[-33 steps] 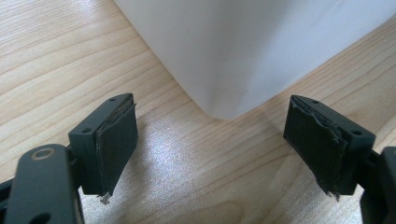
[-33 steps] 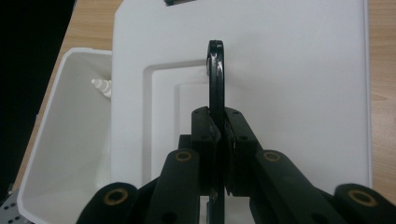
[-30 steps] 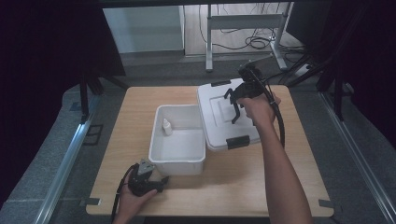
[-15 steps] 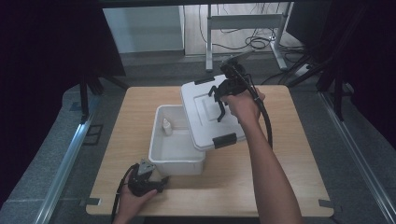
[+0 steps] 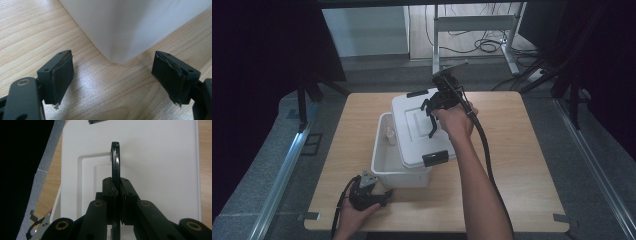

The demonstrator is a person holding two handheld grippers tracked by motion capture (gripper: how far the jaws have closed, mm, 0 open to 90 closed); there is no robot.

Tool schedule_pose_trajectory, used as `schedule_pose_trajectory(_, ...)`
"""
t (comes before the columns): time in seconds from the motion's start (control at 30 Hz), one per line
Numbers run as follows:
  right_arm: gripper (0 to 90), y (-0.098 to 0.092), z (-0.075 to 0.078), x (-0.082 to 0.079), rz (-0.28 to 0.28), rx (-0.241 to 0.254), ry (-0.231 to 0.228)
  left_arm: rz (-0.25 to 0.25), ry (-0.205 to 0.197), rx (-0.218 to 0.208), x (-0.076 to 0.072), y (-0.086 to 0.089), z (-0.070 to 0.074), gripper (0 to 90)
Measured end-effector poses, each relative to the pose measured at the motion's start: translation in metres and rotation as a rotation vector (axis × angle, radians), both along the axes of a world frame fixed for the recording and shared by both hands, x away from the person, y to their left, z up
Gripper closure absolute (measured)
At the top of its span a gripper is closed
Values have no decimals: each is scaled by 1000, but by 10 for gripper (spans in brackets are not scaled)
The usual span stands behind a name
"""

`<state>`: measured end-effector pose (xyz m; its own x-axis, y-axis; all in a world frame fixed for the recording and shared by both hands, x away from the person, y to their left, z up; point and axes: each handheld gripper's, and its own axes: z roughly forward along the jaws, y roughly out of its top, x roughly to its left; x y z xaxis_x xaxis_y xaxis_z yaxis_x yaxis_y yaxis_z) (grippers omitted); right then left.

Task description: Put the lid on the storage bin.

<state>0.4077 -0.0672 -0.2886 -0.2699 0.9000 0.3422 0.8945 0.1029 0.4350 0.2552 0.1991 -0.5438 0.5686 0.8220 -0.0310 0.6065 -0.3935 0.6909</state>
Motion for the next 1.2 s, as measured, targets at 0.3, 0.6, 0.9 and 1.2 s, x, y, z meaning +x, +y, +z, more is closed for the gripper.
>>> schedule_pose_trajectory(0.3, 849, 19, -15, 2, -79, 48, 50, -1, 0, -4, 0, 0, 0, 176)
schedule_pose_trajectory(0.6, 849, 38, -29, -2, -115, 81, 92, 0, 1, -6, 0, 0, 0, 176)
schedule_pose_trajectory(0.9, 851, 42, -43, -1, -182, 134, 116, 0, 3, -7, 0, 0, 0, 175)
schedule_pose_trajectory(1.2, 851, 53, -55, -2, -180, 174, 135, -2, 3, -10, 0, 0, 0, 175)
